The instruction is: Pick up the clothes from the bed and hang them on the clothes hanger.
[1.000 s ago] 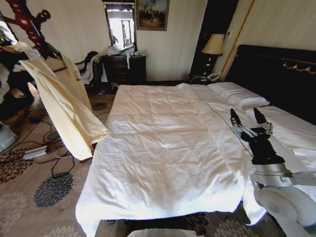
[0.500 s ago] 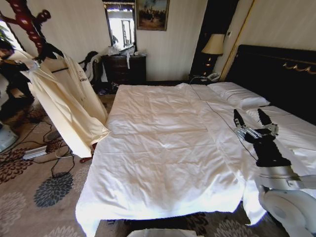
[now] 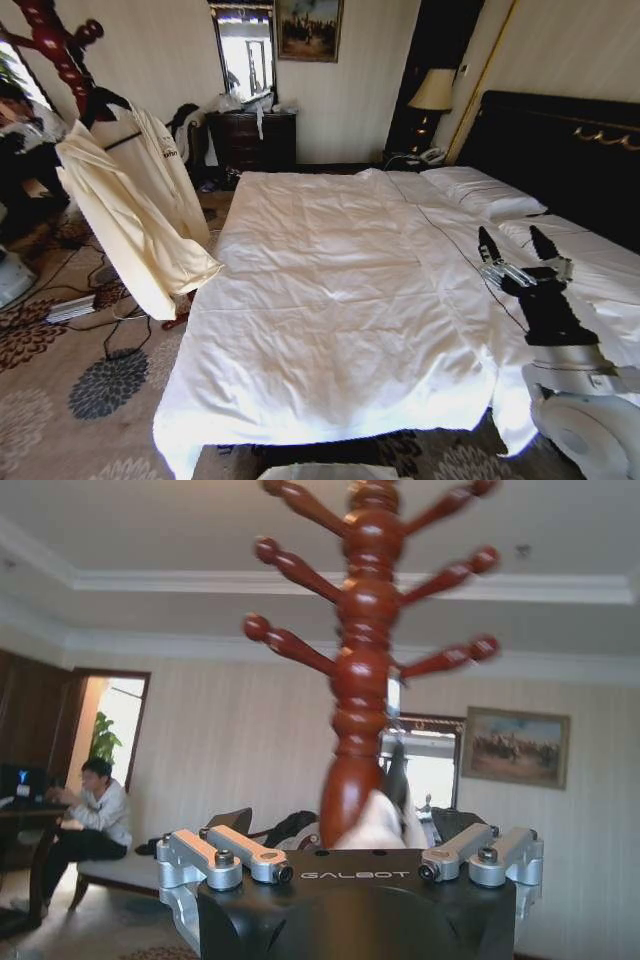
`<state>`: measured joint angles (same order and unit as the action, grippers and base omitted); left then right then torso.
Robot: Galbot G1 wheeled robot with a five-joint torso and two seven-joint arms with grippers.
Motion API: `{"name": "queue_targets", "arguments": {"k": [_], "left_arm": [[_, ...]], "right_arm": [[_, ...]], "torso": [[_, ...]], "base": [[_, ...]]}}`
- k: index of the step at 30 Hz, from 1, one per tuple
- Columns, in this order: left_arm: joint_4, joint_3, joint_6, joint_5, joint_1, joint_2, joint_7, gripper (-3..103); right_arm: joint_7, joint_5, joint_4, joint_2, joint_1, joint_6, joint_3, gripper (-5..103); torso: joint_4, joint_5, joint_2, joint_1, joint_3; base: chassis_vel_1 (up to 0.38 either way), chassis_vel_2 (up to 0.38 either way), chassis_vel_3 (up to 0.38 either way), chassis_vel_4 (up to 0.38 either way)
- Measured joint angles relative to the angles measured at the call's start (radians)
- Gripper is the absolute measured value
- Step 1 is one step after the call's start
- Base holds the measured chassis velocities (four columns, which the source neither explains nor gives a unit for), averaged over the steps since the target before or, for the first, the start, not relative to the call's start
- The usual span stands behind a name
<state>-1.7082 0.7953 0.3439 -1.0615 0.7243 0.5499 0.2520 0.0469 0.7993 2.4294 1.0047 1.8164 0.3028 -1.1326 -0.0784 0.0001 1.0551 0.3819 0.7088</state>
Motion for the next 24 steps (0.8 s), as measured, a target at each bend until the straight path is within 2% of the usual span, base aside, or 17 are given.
{"name": "queue_targets", "arguments": {"k": [2,3,5,7,8,10,11,12,15,17,20,22,24], "left_arm": [[-0.115,0.071,-0.034,0.061,0.171,0.041,0.002,100],[-0.115,0.071,-0.034,0.061,0.171,0.041,0.002,100],[-0.193,0.117,-0.066,0.12,0.303,0.087,0.002,100],[-0.3,0.163,-0.139,0.224,0.492,0.194,0.006,100],[-0.3,0.163,-0.139,0.224,0.492,0.194,0.006,100],[-0.373,0.168,-0.187,0.29,0.62,0.299,0.01,100],[-0.426,0.163,-0.207,0.335,0.691,0.382,0.009,100],[-0.426,0.163,-0.207,0.335,0.691,0.382,0.009,100],[-0.515,0.109,-0.245,0.447,0.793,0.532,-0.002,100],[-0.521,0.103,-0.249,0.457,0.8,0.543,-0.005,100],[-0.583,0.038,-0.287,0.577,0.874,0.661,-0.059,100],[-0.595,0.027,-0.297,0.595,0.887,0.682,-0.076,100],[-0.623,0.008,-0.321,0.626,0.914,0.726,-0.111,100]], "right_arm": [[-0.026,-0.081,-0.052,0.042,0.001,0.045,0.003,100],[-0.026,-0.081,-0.052,0.042,0.001,0.045,0.003,100],[-0.04,-0.133,-0.094,0.081,-0.002,0.08,0.03,100],[-0.024,-0.19,-0.148,0.145,-0.017,0.108,0.085,100],[-0.024,-0.19,-0.148,0.145,-0.017,0.108,0.085,100],[0.034,-0.232,-0.168,0.197,-0.028,0.107,0.123,100],[0.081,-0.264,-0.175,0.228,-0.034,0.099,0.15,100],[0.081,-0.264,-0.175,0.228,-0.034,0.099,0.15,100],[0.116,-0.36,-0.197,0.304,-0.039,0.105,0.197,100],[0.117,-0.371,-0.199,0.31,-0.039,0.109,0.201,100],[0.131,-0.525,-0.196,0.385,-0.015,0.136,0.259,100],[0.131,-0.553,-0.185,0.399,-0.007,0.142,0.274,100],[0.118,-0.623,-0.162,0.442,0.008,0.16,0.304,100]], "torso": [[-0.0002,0.0003,0.0,0.0,0.0],[-0.0002,0.0003,0.0,0.0,0.0],[0.0006,0.0002,0.0,0.0,0.0],[0.0007,0.0003,0.0,0.0,0.0],[0.0007,0.0003,0.0,0.0,0.0],[0.0002,-0.0003,0.0,0.0,0.0],[0.0011,-0.0002,0.0,0.0,0.0],[0.0011,-0.0002,0.0,0.0,0.0],[0.0005,0.0002,0.0,0.0,0.0],[0.0003,0.0002,0.0,0.0,0.0],[0.0003,0.0003,0.0,0.0,0.0],[0.0003,0.0002,0.0,0.0,0.0],[0.0004,0.0001,0.0,0.0,0.0]], "base": [[0.0,0.0,0.0,0.0],[0.0,0.0,0.0,0.0],[0.0,0.0,0.0,0.0],[0.0,0.0,0.0,0.0],[0.0,0.0,0.0,0.0],[0.0,0.0,0.0,0.0],[0.0,0.0,0.0,0.0],[0.0,0.0,0.0,0.0],[0.0,0.0,0.0,0.0],[0.0,0.0,0.0,0.0],[0.0,0.0,0.0,0.0],[0.0,0.0,0.0,0.0],[0.0,0.0,0.0,0.0]]}}
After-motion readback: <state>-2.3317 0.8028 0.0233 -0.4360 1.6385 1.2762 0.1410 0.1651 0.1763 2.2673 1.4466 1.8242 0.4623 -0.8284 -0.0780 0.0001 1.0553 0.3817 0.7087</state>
